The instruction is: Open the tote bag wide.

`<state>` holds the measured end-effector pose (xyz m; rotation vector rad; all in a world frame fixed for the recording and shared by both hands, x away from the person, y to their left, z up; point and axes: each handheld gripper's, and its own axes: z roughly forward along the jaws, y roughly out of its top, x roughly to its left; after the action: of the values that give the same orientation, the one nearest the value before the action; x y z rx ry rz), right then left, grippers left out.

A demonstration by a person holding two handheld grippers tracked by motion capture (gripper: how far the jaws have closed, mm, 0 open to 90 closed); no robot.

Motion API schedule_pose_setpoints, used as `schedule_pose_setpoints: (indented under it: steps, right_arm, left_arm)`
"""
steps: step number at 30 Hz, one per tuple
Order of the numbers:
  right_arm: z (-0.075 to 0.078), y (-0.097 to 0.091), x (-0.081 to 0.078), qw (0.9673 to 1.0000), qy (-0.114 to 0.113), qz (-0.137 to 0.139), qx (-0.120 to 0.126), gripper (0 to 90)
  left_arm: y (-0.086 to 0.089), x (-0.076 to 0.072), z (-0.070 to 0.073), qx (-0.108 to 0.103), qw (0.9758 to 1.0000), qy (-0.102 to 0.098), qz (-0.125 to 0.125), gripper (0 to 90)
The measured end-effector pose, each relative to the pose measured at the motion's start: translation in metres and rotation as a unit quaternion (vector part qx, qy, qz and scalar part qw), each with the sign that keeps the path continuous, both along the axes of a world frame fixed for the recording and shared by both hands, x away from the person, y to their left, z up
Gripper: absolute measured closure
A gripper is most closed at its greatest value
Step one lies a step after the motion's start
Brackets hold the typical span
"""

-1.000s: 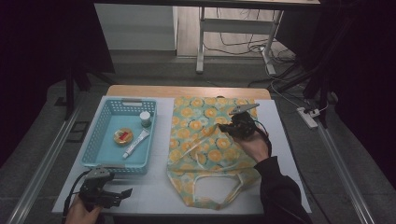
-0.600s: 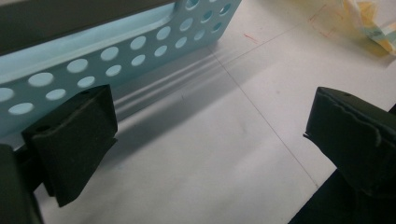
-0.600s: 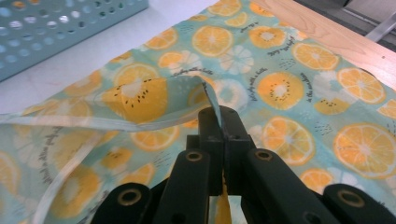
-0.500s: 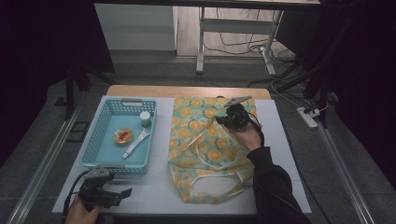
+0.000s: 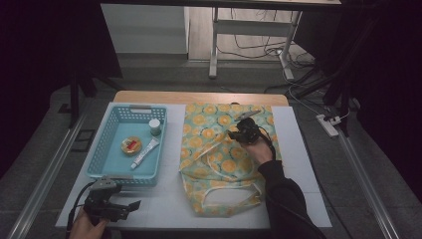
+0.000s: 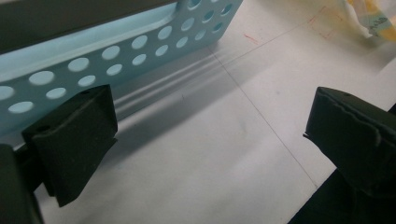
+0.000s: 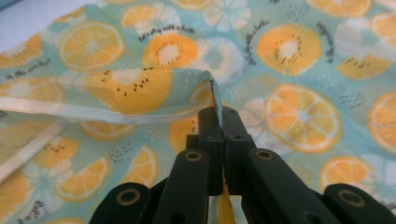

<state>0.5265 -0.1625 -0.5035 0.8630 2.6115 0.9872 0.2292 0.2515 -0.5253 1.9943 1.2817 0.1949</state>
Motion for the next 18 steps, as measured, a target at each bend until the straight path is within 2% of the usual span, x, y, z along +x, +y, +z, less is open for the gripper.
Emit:
schedule_pose_setpoints:
  steps: [5,7,10,15,18]
  right_arm:
    - [-0.01,0.002,0.0,0.9998,0.005,0.0,-0.018,88.4]
    - [-0.012,0.002,0.0,0.9997,0.007,-0.002,-0.023,85.5]
    - [-0.01,0.001,0.0,0.9998,0.005,-0.011,-0.013,77.6]
    - [0.006,-0.004,-0.005,0.9996,-0.009,-0.022,0.014,62.8]
    - [0.015,-0.008,-0.009,0.9992,-0.006,-0.03,0.025,55.4]
  left_arm:
    - [0.0,0.0,0.0,0.0,1.0,0.001,0.0,2.6]
    - [0.0,0.0,0.0,0.0,1.0,0.0,0.0,2.6]
    - [0.0,0.0,0.0,-0.001,1.0,-0.001,0.0,2.6]
    - [0.0,0.0,0.0,-0.002,1.0,-0.001,0.0,2.6]
    - [0.0,0.0,0.0,-0.001,1.0,-0.001,0.0,2.6]
